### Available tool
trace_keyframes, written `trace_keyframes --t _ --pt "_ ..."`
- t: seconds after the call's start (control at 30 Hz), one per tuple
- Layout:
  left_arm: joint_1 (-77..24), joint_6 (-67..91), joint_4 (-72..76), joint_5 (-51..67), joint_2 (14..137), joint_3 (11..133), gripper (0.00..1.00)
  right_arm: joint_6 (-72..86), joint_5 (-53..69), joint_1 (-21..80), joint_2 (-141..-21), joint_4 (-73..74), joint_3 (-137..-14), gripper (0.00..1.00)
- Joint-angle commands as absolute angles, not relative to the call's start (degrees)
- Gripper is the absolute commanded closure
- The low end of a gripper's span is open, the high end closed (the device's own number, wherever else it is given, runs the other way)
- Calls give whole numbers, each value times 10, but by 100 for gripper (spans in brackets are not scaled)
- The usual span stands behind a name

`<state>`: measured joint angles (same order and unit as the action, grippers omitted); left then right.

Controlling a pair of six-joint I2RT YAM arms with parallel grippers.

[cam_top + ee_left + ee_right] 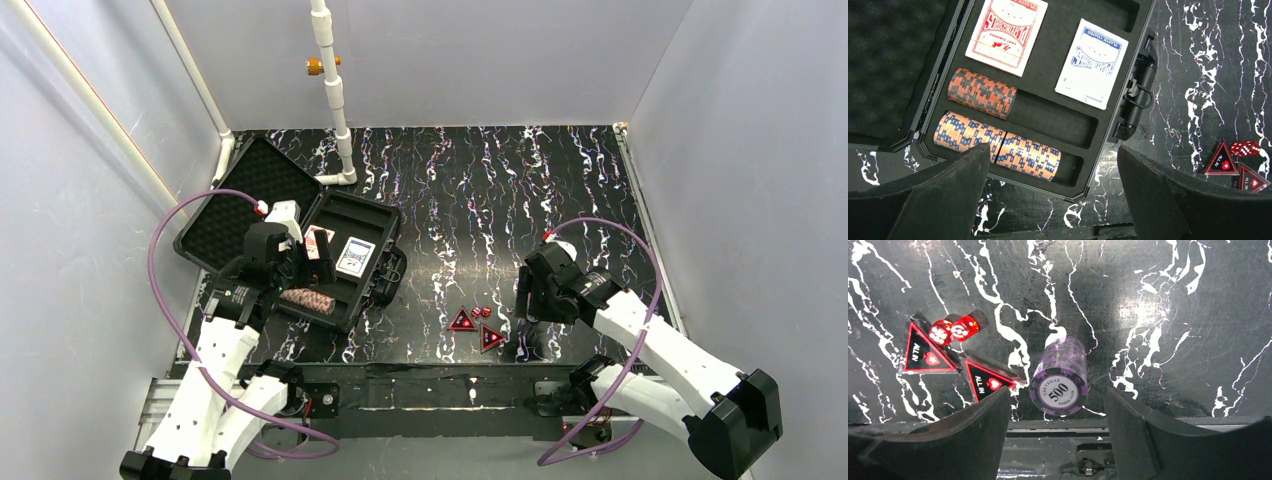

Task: Pack up texas hold em set

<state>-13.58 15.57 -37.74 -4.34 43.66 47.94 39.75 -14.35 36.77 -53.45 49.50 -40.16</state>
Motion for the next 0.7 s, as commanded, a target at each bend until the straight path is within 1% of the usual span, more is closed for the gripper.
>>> trace_keyframes --t 0.0,0.13,0.4,0.67 --pt "-133 148 -377 -34 433 475 2 422 -169 369 -541 466 -383 26" --pt "-134 148 -376 -33 433 475 2 423 -171 369 -547 454 -377 29" --pt "-134 146 -375 -31 434 475 2 428 -184 369 -569 445 -374 31" --pt "-134 144 -373 -20 434 475 2 429 -181 369 -590 445 -374 35"
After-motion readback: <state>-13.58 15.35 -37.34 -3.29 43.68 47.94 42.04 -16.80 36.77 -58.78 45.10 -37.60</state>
